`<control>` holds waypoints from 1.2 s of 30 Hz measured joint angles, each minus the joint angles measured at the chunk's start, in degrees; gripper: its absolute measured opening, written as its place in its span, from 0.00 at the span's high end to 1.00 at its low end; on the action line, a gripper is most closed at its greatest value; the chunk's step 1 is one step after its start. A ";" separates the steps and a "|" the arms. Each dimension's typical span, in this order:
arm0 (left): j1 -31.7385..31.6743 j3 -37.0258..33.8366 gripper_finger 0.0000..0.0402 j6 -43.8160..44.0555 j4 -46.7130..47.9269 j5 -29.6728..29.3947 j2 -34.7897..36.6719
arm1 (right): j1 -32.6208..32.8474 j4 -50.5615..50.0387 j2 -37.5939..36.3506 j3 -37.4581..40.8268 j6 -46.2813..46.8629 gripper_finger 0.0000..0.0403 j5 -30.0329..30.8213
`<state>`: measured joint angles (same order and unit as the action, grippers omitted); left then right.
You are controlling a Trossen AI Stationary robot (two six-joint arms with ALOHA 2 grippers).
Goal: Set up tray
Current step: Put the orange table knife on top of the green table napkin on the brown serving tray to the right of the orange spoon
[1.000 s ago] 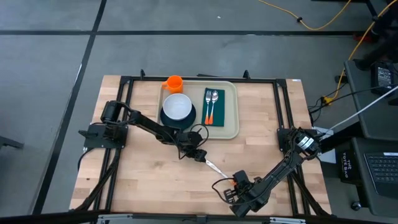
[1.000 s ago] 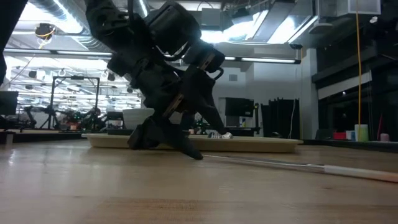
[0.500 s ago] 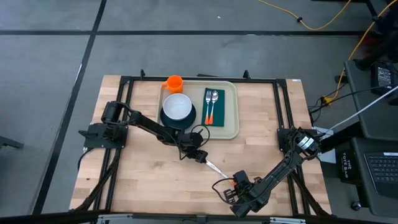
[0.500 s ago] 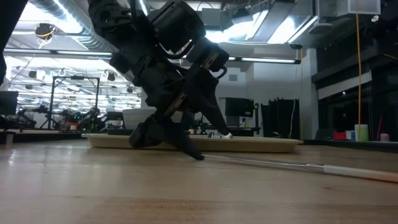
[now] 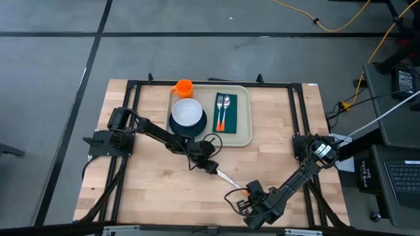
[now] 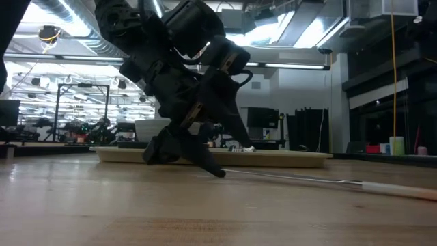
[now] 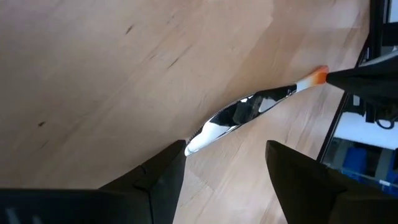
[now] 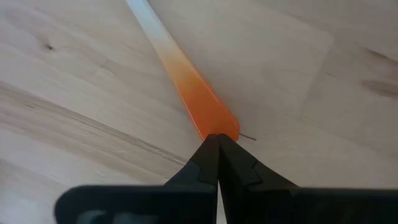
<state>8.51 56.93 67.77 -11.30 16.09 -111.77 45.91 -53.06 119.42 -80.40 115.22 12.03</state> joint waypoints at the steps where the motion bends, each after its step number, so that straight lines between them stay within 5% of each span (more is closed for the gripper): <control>1: 0.02 0.00 0.47 -0.27 -0.07 0.09 0.00 | 0.00 0.00 0.00 0.00 0.00 0.99 0.00; 25: -0.11 0.26 0.63 -6.72 -6.17 5.73 0.11 | -0.11 0.33 0.07 -0.02 -0.02 0.99 1.14; 32: -1.67 0.24 0.62 -26.21 -4.62 17.80 0.19 | -0.10 0.39 0.07 -0.02 -0.07 0.99 0.85; 36: -1.92 0.24 0.63 -35.76 0.37 17.46 0.26 | -0.09 0.42 0.07 -0.02 -0.13 0.99 0.79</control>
<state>6.59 57.17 32.01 -10.94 33.56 -111.50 45.82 -52.64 119.48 -80.42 115.09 12.82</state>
